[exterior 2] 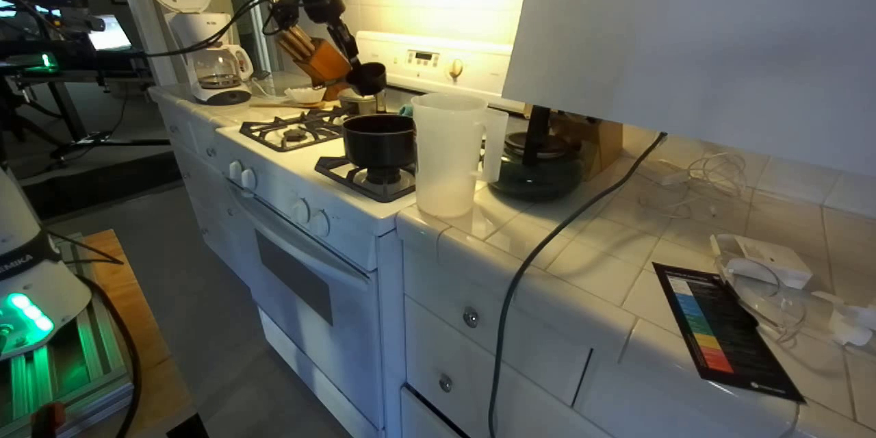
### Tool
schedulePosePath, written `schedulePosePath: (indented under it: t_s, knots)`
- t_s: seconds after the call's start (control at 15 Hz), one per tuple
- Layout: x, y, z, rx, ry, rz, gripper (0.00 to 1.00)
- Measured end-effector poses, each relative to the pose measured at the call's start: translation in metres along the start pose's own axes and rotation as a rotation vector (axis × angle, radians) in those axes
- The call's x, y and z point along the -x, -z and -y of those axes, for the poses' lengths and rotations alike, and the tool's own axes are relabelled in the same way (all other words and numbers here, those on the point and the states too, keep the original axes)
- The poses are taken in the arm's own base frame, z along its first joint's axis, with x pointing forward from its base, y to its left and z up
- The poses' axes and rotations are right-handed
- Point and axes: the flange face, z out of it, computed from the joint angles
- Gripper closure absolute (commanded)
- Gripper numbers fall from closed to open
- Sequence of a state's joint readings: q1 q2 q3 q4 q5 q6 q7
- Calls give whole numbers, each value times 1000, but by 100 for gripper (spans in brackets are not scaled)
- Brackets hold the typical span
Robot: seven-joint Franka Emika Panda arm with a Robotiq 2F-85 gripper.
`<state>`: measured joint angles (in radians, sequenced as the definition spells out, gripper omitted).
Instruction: Pick up the scooper, wipe it against the towel, then put it on the left counter
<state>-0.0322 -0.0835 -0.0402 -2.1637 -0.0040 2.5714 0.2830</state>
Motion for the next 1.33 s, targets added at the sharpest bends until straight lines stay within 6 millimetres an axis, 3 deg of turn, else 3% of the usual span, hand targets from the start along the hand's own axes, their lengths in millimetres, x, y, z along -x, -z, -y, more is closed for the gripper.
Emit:
schedulePosePath:
  t_s: [0.2, 0.47, 0.67, 1.0, 1.33]
  knots:
    - [-9, 7, 16, -14, 37, -54, 99]
    - [-40, 3, 23, -25, 46, -132, 99]
    - [-70, -10, 34, -33, 49, -163, 99]
    - [-117, -33, 73, -66, 39, -209, 97]
    - [-136, -52, 92, -76, 10, -213, 97]
